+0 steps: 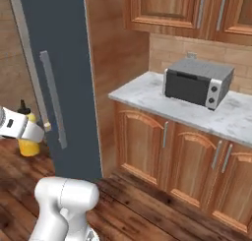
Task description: Place the condiment bottle and mustard from the counter to the top shelf of the fridge. If the existing items in the fridge are on the top shelf, move them to other shelves.
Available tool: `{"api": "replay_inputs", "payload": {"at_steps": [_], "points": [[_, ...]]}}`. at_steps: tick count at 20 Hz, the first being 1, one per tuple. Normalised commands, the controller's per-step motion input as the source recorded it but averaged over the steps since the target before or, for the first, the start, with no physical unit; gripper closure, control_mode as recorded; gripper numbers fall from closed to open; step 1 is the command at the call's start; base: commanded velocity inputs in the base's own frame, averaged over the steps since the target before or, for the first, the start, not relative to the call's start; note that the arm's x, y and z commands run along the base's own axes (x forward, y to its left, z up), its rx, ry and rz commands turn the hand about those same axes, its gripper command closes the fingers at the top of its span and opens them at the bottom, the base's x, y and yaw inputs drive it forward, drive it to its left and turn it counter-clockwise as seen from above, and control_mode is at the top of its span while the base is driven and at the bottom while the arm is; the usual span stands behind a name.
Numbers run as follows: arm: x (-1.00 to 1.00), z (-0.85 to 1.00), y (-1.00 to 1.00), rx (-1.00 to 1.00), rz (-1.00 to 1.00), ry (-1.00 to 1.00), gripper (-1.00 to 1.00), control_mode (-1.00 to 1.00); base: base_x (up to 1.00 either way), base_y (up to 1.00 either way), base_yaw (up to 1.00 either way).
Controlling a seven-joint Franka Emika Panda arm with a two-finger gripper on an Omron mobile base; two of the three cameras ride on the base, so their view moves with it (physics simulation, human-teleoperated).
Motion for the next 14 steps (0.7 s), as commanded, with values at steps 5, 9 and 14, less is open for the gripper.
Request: {"api": "replay_inputs", "payload": {"at_steps": [5,9,14], "points": [[0.00,0.00,0.00,0.00,0.00,0.00,1.00,1.00,-0.11,0.99,0.72],[0.00,0.00,0.00,0.00,0.00,0.00,1.00,1.00,0.35,1.00,0.46],[0.00,0.00,0.00,0.00,0.00,0.00,1.00,1.00,0.74,1.00,0.26]]}}
